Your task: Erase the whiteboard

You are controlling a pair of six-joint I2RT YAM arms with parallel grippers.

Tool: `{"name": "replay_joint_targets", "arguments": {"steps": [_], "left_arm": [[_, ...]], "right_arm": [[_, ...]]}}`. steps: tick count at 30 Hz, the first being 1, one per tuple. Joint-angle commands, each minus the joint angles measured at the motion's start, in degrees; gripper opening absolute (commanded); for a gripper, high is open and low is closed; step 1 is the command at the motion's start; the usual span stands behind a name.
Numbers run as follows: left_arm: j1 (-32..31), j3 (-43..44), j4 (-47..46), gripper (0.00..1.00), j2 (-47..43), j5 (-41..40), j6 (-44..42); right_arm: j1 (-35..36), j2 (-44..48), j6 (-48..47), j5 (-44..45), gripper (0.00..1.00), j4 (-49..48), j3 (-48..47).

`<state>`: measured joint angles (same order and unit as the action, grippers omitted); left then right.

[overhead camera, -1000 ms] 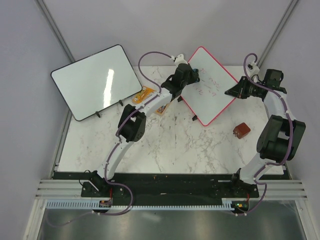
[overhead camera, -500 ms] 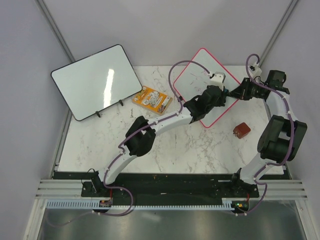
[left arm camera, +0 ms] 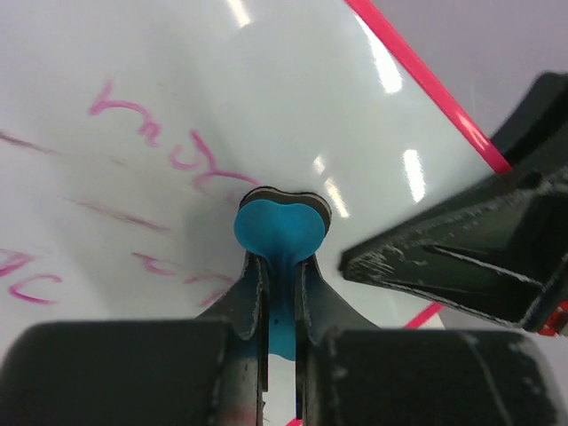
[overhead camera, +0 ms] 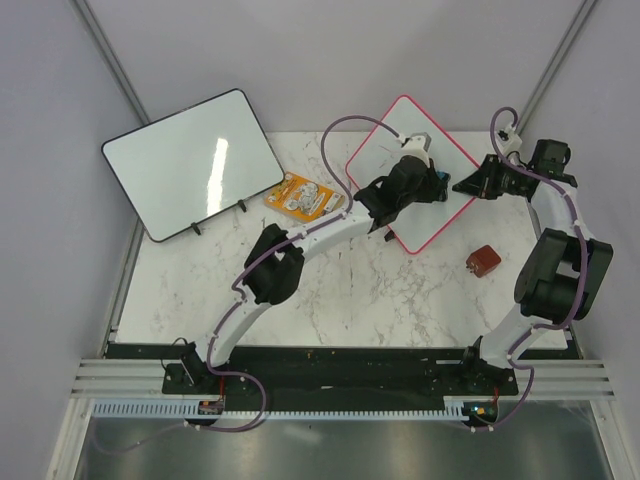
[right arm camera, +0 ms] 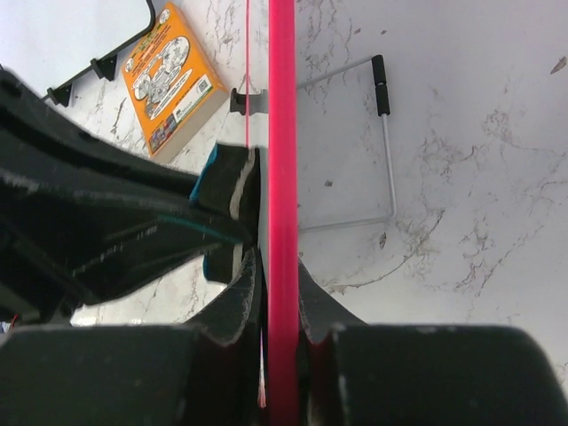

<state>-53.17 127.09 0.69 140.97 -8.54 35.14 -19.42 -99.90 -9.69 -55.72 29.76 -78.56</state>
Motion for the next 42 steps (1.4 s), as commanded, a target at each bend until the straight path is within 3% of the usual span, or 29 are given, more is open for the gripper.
{"name": "replay_joint_targets", "arguments": {"steps": [1,5,11,19,26,30,36,42], "left_arm": [[7.5,-2.6,13.7,0.02,6.3,-4.5,10.1],[8.4,-1.1,19.2,0.02,6.1,-10.7,12.8],[8.1,1.0,18.3,0.02,6.6,-9.3,13.4],[-2.7,-2.2,5.6,0.02,3.8,-3.1,-2.4],[-7.8,-9.1,-5.7,0.02,-0.1,2.2,-4.4],[-6.8,-7.1,-3.2,0.02,1.9,-8.9,-2.7],[0.2,-4.7,0.9,0.02,3.5,-13.7,6.2],[5.1,-0.5,0.8,0.02,5.6,-14.3,7.1]], "right_arm": [[5.7,-1.5,-16.5,4.7,0.0,5.0,2.3],[5.7,-1.3,-16.6,4.7,0.0,5.2,2.3],[5.7,-1.4,-16.7,4.5,0.0,5.2,2.3],[5.7,-1.2,-16.7,4.3,0.0,5.4,2.3],[5.6,-1.0,-16.9,4.1,0.0,5.6,2.2],[5.7,-0.8,-17.0,4.0,0.0,5.7,2.3],[5.7,-0.8,-17.2,4.0,0.0,5.8,2.4],[5.7,-0.9,-17.3,3.7,0.0,5.9,2.3]]}}
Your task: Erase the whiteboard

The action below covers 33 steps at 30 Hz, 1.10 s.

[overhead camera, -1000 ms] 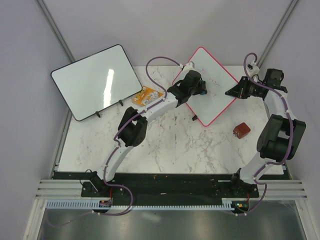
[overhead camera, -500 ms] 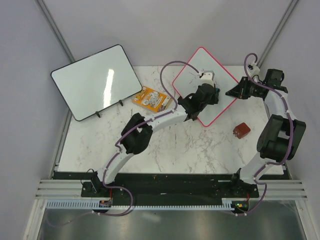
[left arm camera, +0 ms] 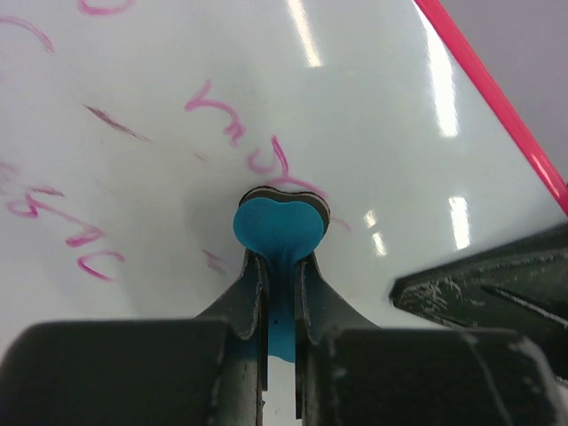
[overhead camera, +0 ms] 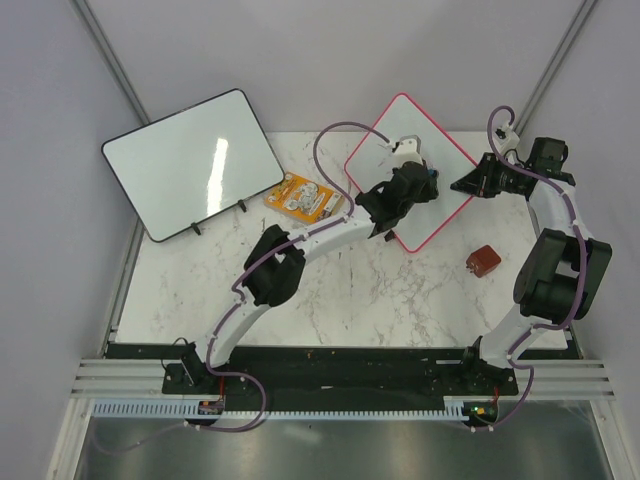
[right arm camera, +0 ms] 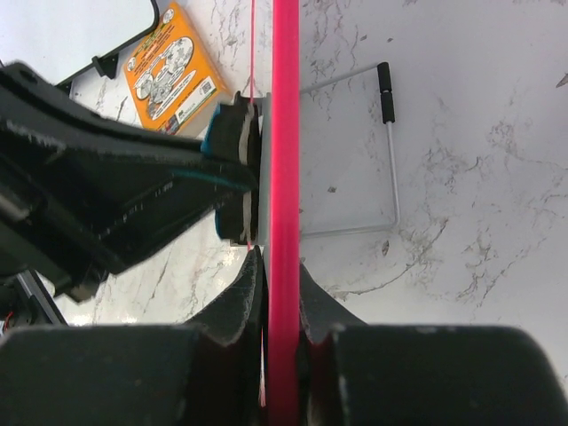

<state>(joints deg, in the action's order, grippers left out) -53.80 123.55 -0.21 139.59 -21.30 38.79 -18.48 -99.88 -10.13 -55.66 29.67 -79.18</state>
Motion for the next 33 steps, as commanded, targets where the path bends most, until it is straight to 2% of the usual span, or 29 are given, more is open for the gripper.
{"name": "replay_joint_targets", "arguments": {"steps": [1,4,10,13,14,18,20,25,28,33], "left_arm": [[5.9,5.6,2.0,0.02,7.5,-1.6,3.1],[6.5,9.0,1.5,0.02,9.2,-2.7,1.8],[7.4,9.0,-2.9,0.02,9.4,-4.0,0.9],[7.7,9.7,-5.5,0.02,9.5,-0.6,-0.1],[7.7,10.2,-6.0,0.02,9.6,3.1,-1.2],[5.9,16.2,-3.5,0.02,11.6,10.7,-5.0],[4.5,16.0,-3.6,0.02,11.5,14.2,-7.2],[1.9,13.5,-6.6,0.02,9.8,18.8,-8.5],[0.4,14.8,-6.9,0.02,9.7,20.9,-9.2],[-2.4,15.4,-4.9,0.02,9.1,21.0,-11.4]], "right_arm": [[4.8,-0.8,-16.8,3.6,0.0,6.0,2.8],[4.8,-0.8,-16.8,3.5,0.0,5.9,2.9],[4.8,-1.0,-16.9,3.5,0.0,6.1,2.8],[4.8,-1.0,-16.9,3.5,0.0,6.1,2.7],[4.8,-1.2,-16.9,3.5,0.0,6.2,2.7],[4.7,-1.4,-17.0,3.5,0.0,6.3,2.5],[4.7,-1.4,-17.1,3.5,0.0,6.4,2.5],[4.8,-1.2,-17.1,3.3,0.0,6.5,2.6],[4.7,-1.2,-17.1,3.4,0.0,6.5,2.6],[4.7,-1.5,-17.1,3.5,0.0,6.5,2.5]]}}
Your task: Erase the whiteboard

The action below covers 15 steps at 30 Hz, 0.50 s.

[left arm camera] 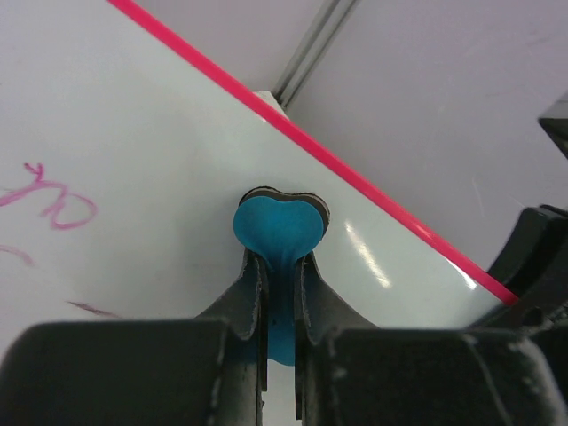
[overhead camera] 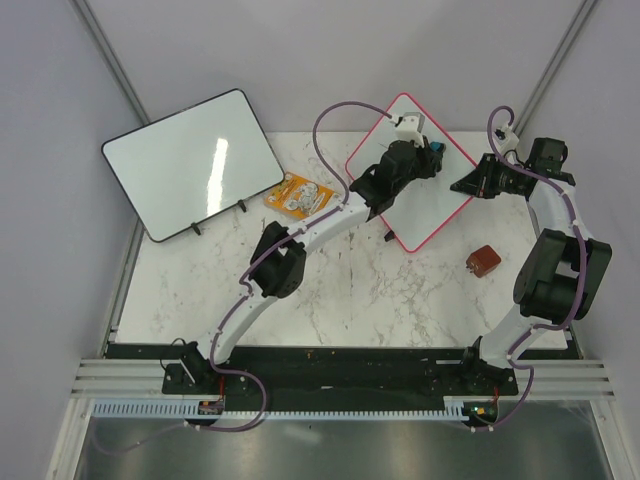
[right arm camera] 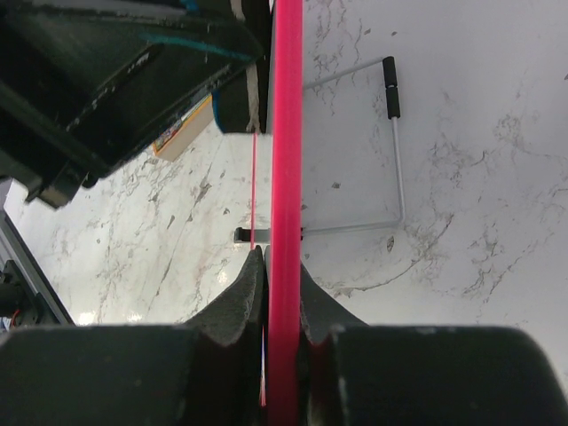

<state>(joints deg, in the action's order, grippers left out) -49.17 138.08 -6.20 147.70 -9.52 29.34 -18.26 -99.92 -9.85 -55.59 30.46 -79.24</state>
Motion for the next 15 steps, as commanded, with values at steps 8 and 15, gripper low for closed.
{"name": "replay_joint_targets", "arguments": {"steps": [8,15], "left_arm": [[-4.5,-2.6,8.0,0.02,2.0,2.1,1.7],[2.9,-7.4,12.3,0.02,1.4,-5.4,6.5]], "right_arm": [[4.5,-1.2,-17.3,3.4,0.0,5.8,2.5],[4.5,-1.1,-17.5,3.4,0.0,5.8,2.6]]}}
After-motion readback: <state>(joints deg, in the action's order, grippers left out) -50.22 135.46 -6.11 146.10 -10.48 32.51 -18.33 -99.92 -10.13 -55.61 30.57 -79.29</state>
